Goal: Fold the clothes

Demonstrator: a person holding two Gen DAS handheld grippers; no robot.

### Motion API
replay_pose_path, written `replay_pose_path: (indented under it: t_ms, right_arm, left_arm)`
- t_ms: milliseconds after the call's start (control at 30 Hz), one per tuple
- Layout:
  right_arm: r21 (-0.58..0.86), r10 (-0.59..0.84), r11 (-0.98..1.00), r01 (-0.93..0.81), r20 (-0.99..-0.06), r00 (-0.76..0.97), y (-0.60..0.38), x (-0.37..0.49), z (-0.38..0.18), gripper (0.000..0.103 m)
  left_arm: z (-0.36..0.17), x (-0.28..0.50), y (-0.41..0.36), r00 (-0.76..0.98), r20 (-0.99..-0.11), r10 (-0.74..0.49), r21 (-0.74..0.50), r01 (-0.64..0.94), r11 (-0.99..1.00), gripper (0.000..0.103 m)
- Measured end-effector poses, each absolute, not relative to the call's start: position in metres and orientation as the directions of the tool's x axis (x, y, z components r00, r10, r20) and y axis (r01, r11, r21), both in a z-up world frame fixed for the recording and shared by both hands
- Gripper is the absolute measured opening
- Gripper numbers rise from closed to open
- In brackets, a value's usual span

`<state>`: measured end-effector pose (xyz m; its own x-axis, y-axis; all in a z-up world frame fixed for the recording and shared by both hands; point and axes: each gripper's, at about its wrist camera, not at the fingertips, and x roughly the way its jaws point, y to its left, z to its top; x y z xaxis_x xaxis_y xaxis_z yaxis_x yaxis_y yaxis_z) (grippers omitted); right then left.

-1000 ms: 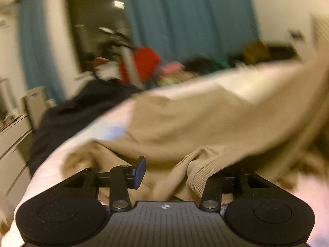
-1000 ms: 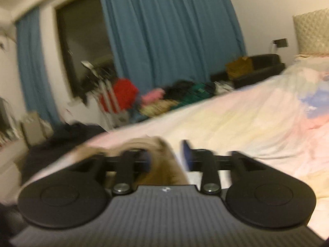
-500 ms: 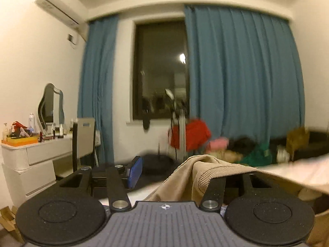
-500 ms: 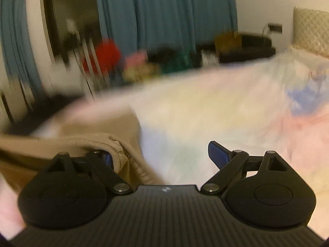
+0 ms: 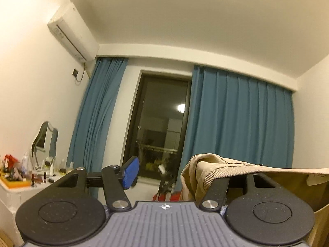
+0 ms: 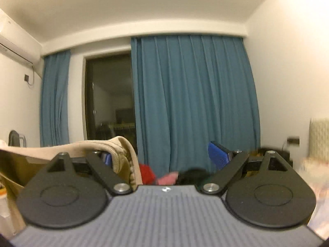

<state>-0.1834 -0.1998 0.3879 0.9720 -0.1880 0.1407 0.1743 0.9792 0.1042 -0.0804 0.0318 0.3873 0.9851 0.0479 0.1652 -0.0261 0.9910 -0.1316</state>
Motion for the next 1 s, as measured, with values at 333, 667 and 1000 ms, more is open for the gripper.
replay_pose_path:
  t_ms: [333, 667, 1000]
  right_arm:
    - [0.035, -0.229, 0.973, 0.228, 0.066, 0.971, -0.207, -0.114, 0.385, 0.090]
    - [0.004, -0.244, 0.968, 0.250, -0.203, 0.948, -0.238, 0.105, 0.228, 0.090]
    - [-0.149, -0.250, 0.968, 0.203, -0.496, 0.831, -0.268, 0.340, 0.040, 0.090]
  left_arm:
    - [0.396, 0.018, 0.038, 1.000, -0.013, 0.000, -0.104, -0.002, 0.995, 0.069]
    - [0.216, 0.249, 0.027, 0.963, -0.270, 0.015, -0.076, -0.037, 0.996, 0.071]
    - [-0.016, 0.488, 0.009, 0.832, -0.553, 0.051, 0.036, -0.038, 0.999, 0.070]
